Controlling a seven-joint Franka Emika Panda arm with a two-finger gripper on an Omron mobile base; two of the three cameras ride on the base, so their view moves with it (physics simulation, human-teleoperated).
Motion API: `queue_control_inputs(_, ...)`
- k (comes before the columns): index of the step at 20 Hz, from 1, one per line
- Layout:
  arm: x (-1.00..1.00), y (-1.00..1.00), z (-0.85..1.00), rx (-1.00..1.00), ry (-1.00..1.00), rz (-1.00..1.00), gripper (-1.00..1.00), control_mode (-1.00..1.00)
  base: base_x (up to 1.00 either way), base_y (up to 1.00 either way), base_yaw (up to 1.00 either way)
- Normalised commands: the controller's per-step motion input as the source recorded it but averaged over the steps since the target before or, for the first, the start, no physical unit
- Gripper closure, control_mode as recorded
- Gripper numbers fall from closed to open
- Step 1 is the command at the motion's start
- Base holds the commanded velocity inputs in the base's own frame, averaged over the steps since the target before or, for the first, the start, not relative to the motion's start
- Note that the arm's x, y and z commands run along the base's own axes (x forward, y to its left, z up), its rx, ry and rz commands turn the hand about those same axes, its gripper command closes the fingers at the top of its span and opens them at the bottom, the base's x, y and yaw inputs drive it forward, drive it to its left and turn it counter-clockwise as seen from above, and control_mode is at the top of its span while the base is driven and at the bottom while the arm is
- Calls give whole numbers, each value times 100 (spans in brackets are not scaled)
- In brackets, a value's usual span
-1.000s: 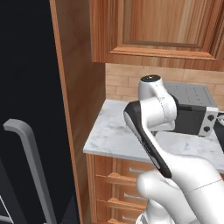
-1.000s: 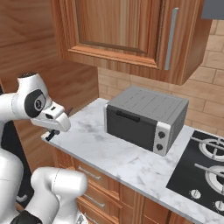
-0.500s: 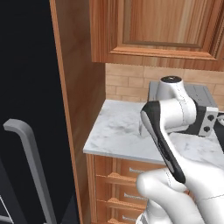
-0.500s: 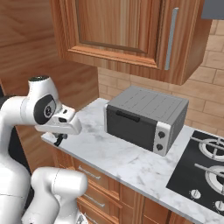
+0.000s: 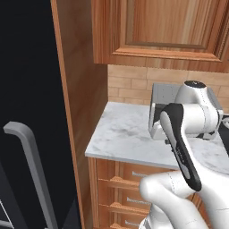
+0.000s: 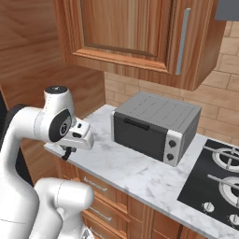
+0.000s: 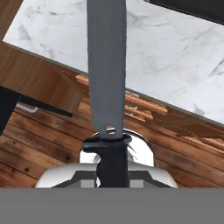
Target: Retrieve the butter from the fridge and place it on a plate on the dining table. Then retrieve the butter knife by the fridge and place it near the plate.
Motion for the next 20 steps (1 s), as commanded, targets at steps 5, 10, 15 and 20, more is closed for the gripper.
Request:
queue_control_inputs(5, 0, 0, 0, 0, 0, 0, 100, -100, 0, 0, 0)
queue_control_inputs(10, -5, -2, 0, 0, 0, -2, 100, 100, -10, -1, -11)
queue_control_inputs(15, 0, 0, 0, 0, 0, 0, 100, 100, -50, -19, -46)
queue_control_inputs(20, 0, 0, 0, 0, 0, 0, 100, 100, -21, -95, -57)
